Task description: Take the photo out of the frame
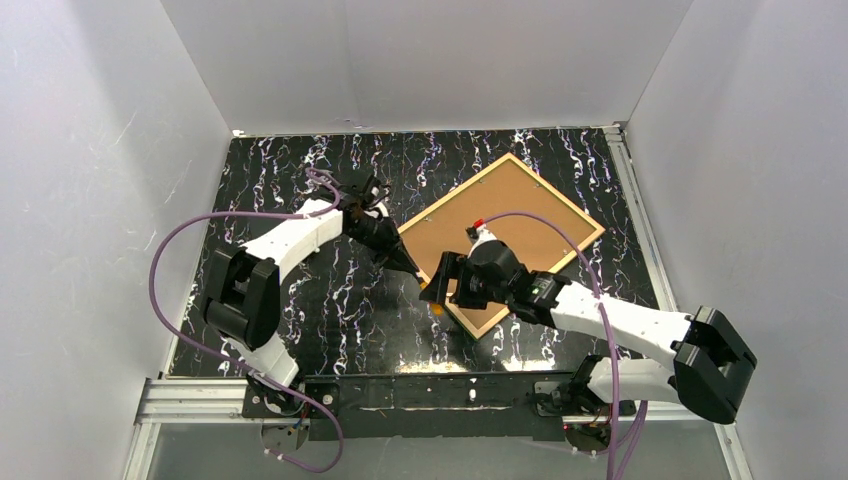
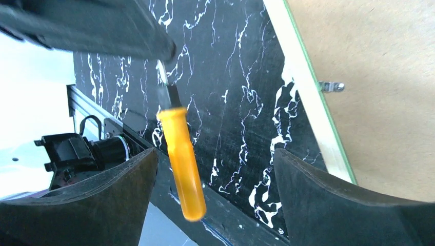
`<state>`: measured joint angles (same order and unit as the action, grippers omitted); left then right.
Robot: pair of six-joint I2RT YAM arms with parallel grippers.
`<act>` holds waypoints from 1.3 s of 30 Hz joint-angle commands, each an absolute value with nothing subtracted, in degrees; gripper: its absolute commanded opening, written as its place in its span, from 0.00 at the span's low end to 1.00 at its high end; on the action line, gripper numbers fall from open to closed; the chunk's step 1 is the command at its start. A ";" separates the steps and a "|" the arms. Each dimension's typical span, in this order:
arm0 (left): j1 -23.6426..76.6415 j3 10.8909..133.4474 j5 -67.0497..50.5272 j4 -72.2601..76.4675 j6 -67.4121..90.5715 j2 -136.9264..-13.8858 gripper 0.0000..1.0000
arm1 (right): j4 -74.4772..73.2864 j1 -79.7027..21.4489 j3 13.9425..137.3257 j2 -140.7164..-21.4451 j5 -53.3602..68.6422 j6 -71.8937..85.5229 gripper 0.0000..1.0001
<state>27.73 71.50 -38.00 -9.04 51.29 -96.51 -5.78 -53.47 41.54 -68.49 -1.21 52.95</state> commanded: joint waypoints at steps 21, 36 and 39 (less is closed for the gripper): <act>19.80 57.38 -48.68 9.74 75.31 -93.22 0.00 | 11.07 -65.66 38.18 -68.76 -30.29 53.71 0.63; 19.69 54.18 -49.36 17.23 80.16 -93.61 0.00 | 14.56 -65.65 39.90 -72.87 -33.13 53.95 0.51; 19.69 53.80 -49.57 18.47 80.81 -93.71 0.00 | 14.50 -65.65 40.51 -73.54 -33.26 54.02 0.47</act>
<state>19.92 54.81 -46.57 19.75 79.40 -95.79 11.20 -65.30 37.71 -72.79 -30.94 53.84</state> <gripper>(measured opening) 0.022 0.499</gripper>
